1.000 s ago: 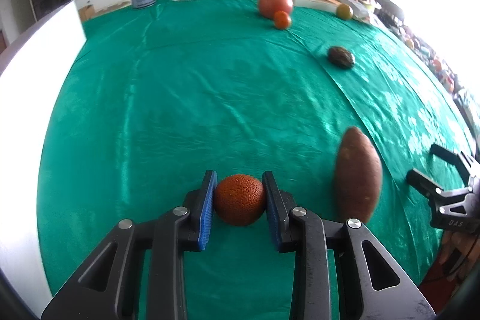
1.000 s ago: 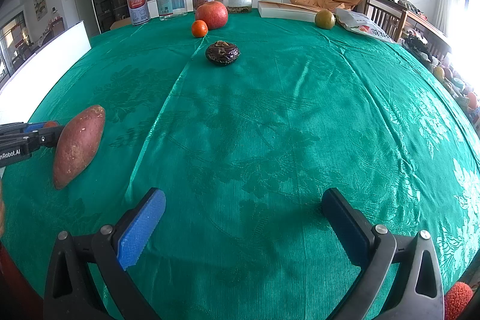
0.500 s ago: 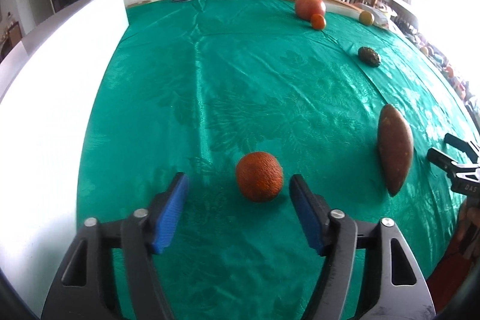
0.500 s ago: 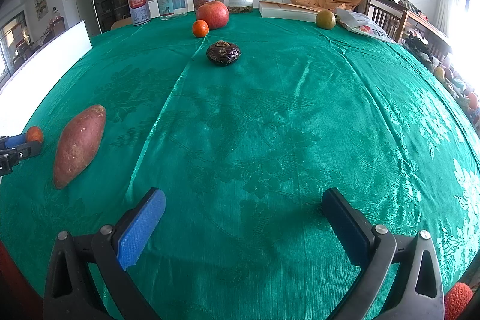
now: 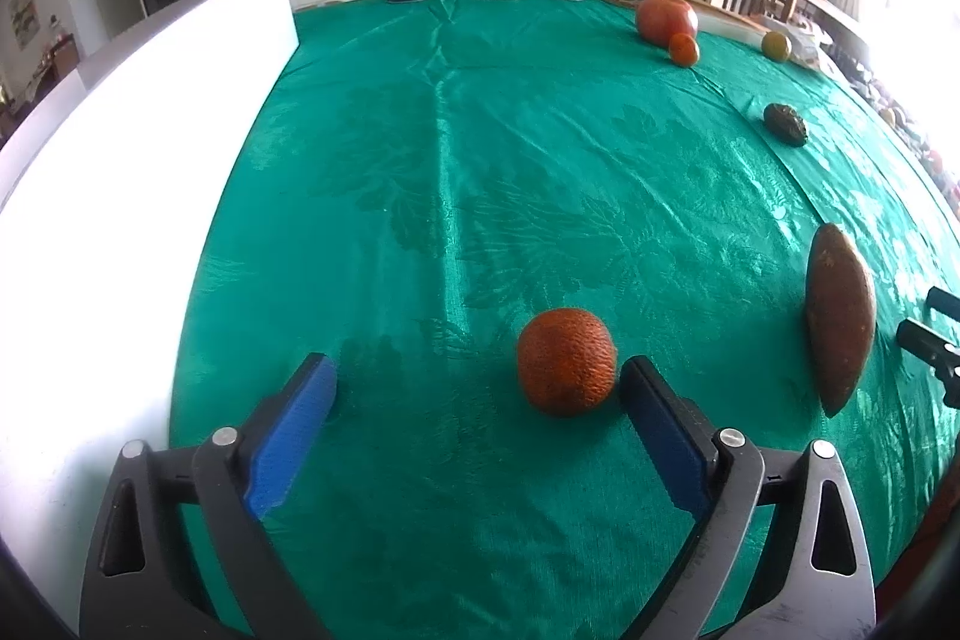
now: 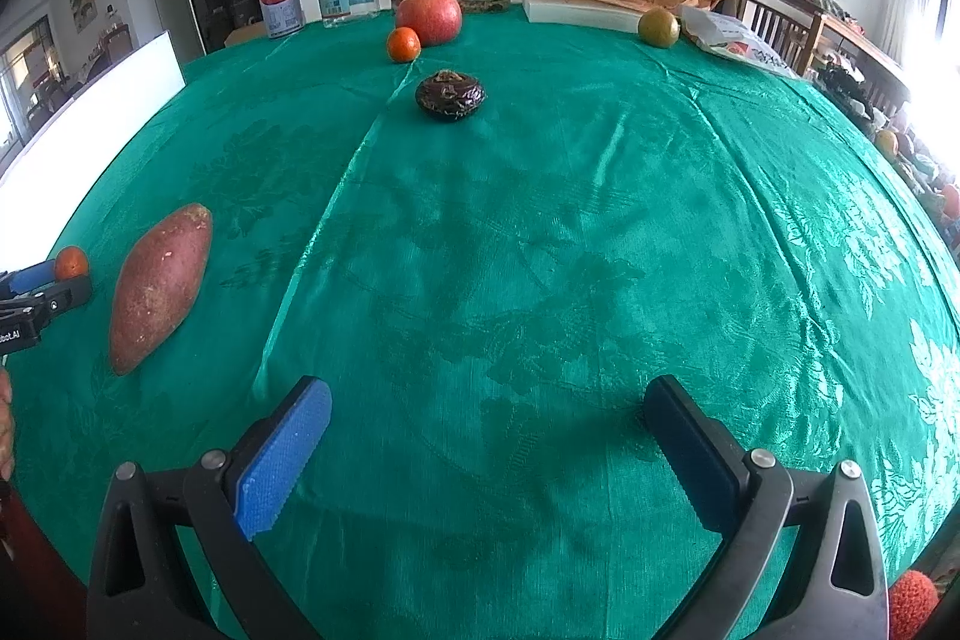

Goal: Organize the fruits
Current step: 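Approach the rough orange with the left tool while the right tool grasps a dark brown fruit, then grasp the rough orange with the left tool while the right tool lifts the dark fruit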

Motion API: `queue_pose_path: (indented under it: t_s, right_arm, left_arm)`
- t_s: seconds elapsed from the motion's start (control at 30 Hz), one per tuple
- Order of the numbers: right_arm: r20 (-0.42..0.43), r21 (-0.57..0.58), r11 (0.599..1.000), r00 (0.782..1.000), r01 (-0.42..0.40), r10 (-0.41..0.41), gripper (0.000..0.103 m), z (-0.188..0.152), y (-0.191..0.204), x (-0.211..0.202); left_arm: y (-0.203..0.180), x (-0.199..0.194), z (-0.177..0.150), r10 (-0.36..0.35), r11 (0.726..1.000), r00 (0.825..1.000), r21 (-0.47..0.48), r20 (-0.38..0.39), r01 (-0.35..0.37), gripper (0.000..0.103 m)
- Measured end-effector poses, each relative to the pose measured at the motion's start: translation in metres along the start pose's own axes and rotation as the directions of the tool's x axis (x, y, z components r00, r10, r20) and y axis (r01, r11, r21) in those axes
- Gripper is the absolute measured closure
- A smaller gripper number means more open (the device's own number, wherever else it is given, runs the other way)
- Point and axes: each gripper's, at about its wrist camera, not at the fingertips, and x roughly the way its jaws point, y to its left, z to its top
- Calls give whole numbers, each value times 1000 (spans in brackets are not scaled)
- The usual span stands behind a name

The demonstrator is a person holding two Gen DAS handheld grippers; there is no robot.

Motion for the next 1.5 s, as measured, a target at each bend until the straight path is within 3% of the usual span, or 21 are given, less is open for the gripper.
queue_pose_path:
  t_s: [0.13,0.27,0.37,0.47,0.53,0.57,0.6,0.83,1.1,1.27,1.33,1.5]
  right_arm:
    - [-34,42,997,998,-60,61,0,26,-12,12]
    - [-16,31,996,996,-83,84,0,80,-13,38]
    - [-20,-24,998,998,-60,60,7,126,0,67]
    - [-36,-62,996,998,-63,61,22,158,13,91]
    - [-79,-86,995,996,-56,49,43,167,21,107]
    - [-73,-90,994,996,-55,48,49,168,23,110]
    - [-60,-91,995,998,-39,34,59,168,25,111]
    - [-74,-99,993,996,-64,56,59,144,33,107]
    - [-67,-51,992,991,-117,113,59,85,20,59]
    - [-60,-6,995,994,-95,95,59,47,15,30]
    - [-27,4,997,996,-83,83,59,28,11,17]
    - [11,-22,998,999,-52,52,58,-1,13,-2]
  left_arm:
    - [0,0,0,1,1000,1000,0,0,-1,6]
    - [0,0,-1,1,1000,1000,0,0,-1,6]
    - [0,0,-1,1,1000,1000,0,0,-1,6]
    - [0,0,-1,1,1000,1000,-1,0,-1,6]
    - [0,0,-1,1,1000,1000,-1,0,-1,6]
    - [0,0,-1,1,1000,1000,-1,0,-1,6]
    - [0,0,-1,1,1000,1000,-1,0,-1,6]
    - [0,0,-1,1,1000,1000,0,0,-1,6]
    - [0,0,-1,0,1000,1000,0,-1,0,6]
    - [0,0,-1,-8,1000,1000,2,-5,8,5]
    - [1,-1,-2,-26,1000,1000,8,-8,26,5]
    - [15,-17,-13,-154,988,988,-27,-1,154,6]
